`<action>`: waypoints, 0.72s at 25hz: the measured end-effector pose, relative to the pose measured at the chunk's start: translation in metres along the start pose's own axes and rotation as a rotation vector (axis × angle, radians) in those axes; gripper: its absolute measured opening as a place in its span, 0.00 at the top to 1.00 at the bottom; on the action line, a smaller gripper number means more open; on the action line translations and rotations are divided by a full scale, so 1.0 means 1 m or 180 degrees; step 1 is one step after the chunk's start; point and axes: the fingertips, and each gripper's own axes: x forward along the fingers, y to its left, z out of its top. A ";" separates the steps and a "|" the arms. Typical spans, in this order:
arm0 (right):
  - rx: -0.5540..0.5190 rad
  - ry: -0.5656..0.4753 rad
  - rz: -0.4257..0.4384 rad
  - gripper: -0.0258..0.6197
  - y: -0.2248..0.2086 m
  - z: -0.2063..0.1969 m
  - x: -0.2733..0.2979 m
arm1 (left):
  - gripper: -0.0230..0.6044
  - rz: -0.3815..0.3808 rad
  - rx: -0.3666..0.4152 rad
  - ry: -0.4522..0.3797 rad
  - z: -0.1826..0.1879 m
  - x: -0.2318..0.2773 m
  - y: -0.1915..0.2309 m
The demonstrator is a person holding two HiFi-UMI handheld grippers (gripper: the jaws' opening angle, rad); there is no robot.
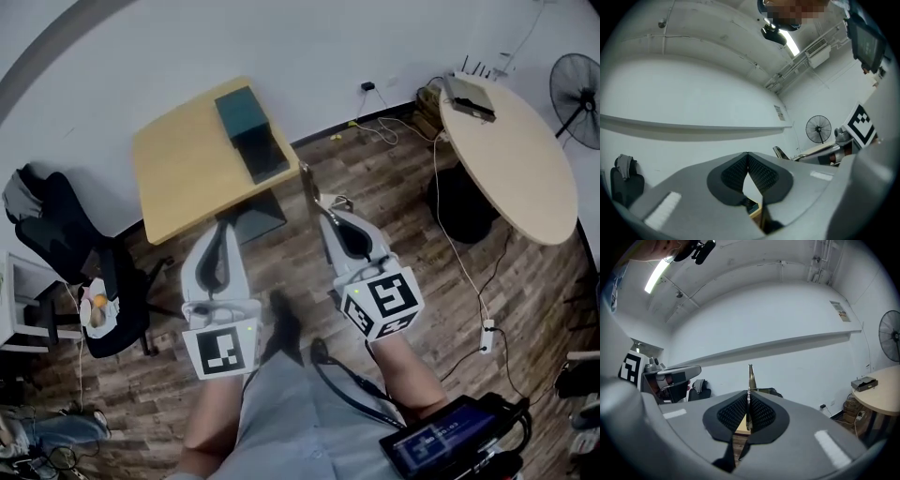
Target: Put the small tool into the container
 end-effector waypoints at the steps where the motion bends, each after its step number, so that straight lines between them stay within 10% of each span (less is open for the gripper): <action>1: -0.0008 0.0019 0.0018 0.95 0.000 -0.002 0.008 | 0.95 0.0028 -0.0018 0.0000 -0.004 0.005 0.006; 18: 0.0034 0.0344 0.0020 0.95 -0.051 -0.023 0.209 | 0.95 0.0139 -0.0137 0.0156 -0.082 0.165 0.123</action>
